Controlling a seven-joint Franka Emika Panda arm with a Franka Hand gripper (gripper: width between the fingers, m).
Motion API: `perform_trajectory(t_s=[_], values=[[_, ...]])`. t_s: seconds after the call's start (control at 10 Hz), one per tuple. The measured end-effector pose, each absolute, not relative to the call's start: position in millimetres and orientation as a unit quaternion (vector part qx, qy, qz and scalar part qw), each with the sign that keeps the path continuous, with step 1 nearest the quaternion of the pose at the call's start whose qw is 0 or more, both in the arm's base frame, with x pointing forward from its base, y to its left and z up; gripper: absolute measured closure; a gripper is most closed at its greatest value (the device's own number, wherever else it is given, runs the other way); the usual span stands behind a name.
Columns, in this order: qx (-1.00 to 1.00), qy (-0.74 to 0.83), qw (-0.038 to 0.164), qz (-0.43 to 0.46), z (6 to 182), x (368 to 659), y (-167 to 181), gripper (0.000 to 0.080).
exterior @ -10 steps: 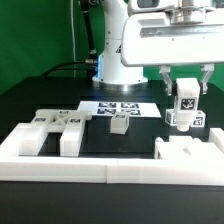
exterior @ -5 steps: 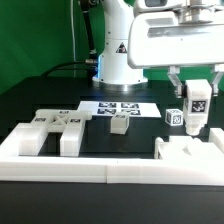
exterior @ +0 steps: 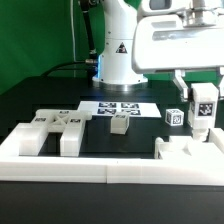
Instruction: Assemble chair
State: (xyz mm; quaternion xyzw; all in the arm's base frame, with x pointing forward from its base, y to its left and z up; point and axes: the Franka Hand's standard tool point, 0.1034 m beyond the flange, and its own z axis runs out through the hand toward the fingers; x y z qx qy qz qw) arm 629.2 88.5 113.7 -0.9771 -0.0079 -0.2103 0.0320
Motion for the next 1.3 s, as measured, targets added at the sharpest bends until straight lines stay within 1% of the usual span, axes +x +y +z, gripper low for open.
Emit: perform_trajectory(t_s=[0.1, 0.3, 0.6, 0.8, 1.3], values=[[-0.977, -0.012, 0.033, -0.21, 112.4, 631, 94, 0.0509], [-0.977, -0.018, 0.034, -0.209, 102.8, 634, 102, 0.0509], [-0.978, -0.019, 0.033, -0.207, 96.0, 636, 104, 0.0509], [-0.978, -0.02, 0.033, -0.206, 94.5, 636, 104, 0.0509], [-0.979, -0.023, 0.032, -0.199, 81.2, 630, 108, 0.0509]])
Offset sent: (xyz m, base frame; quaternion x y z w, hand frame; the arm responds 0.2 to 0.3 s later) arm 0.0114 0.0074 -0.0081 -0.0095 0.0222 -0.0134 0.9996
